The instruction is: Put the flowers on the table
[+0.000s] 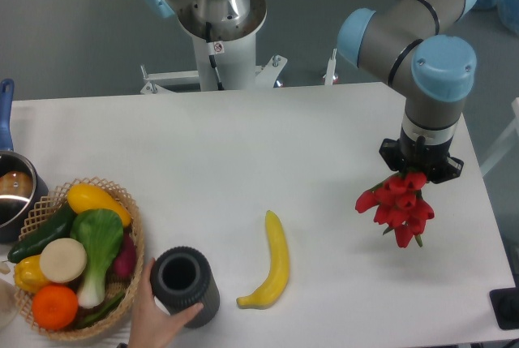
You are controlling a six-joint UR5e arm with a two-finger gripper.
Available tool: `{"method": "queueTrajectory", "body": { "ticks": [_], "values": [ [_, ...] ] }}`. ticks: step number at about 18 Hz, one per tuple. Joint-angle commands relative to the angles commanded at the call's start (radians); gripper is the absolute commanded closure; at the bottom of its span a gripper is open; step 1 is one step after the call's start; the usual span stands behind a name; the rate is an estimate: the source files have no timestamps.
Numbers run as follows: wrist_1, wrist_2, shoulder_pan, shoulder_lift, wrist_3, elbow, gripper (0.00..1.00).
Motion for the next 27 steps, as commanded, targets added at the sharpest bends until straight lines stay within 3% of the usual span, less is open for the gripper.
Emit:
{"method": "queueTrajectory", "body": {
  "ticks": [10, 12, 16, 21, 22, 24, 25, 27],
  "values": [
    [0.005, 0.012, -0.024, -0.044, -0.009, -0.008, 0.87],
    [0.008, 0.011, -0.029, -0.055, -0.009, -0.020, 0.82],
    [0.029, 0.008, -0.035, -0.063, -0.011, -0.049, 0.60],
    [0.123, 0.008, -0.043, -0.063, -0.011, -0.092, 0.46],
    [0.130, 0.006, -0.043, -0.064, -0.005, -0.095, 0.40],
    [0.132, 0.008, -0.043, -0.067, -0.003, -0.100, 0.05],
    [0.140, 0.008, -0.043, -0.067, -0.003, -0.101, 0.00],
    [0.172, 0.008, -0.043, -0.066, -0.005, -0.113, 0.00]
  ]
}}
